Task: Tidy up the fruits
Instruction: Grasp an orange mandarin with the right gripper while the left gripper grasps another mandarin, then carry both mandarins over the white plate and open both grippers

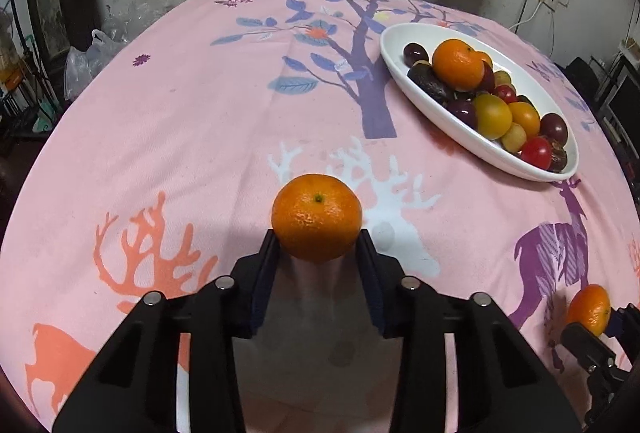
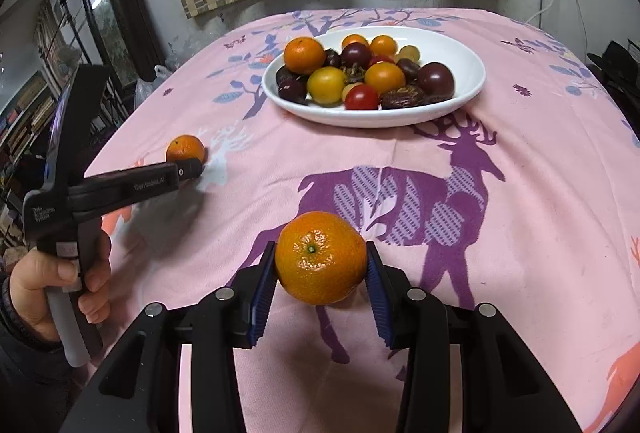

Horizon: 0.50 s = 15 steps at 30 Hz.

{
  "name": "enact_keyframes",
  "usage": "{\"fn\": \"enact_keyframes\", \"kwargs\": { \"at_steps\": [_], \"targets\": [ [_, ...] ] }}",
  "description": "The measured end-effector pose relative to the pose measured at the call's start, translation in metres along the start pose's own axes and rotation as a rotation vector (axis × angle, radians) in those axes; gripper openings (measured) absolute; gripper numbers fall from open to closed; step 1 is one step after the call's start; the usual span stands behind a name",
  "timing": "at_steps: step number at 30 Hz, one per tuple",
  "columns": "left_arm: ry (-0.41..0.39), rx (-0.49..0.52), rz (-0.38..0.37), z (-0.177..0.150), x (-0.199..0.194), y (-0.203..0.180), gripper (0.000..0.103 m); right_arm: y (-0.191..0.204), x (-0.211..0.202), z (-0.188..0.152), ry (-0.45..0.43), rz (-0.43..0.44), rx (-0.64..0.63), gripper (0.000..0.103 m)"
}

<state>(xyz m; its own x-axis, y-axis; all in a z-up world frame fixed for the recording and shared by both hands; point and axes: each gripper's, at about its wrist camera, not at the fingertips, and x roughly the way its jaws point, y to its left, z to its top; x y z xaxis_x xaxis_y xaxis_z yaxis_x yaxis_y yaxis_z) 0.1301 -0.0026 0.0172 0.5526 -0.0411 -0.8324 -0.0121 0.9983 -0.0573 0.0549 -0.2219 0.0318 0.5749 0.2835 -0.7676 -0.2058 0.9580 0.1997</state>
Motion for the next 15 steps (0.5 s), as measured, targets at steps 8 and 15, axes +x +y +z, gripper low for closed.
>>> {"fn": "enact_keyframes", "kwargs": {
  "at_steps": [8, 15],
  "targets": [
    [-0.085, 0.104, -0.148, 0.014, -0.045, -0.049, 0.038, -0.017, -0.028, 0.022, -0.103, 0.026, 0.092, 0.043],
    [-0.068, 0.166, -0.185, 0.06, -0.027, -0.108, 0.038, -0.048, -0.016, 0.093, -0.164, -0.007, 0.115, 0.043]
  ]
}}
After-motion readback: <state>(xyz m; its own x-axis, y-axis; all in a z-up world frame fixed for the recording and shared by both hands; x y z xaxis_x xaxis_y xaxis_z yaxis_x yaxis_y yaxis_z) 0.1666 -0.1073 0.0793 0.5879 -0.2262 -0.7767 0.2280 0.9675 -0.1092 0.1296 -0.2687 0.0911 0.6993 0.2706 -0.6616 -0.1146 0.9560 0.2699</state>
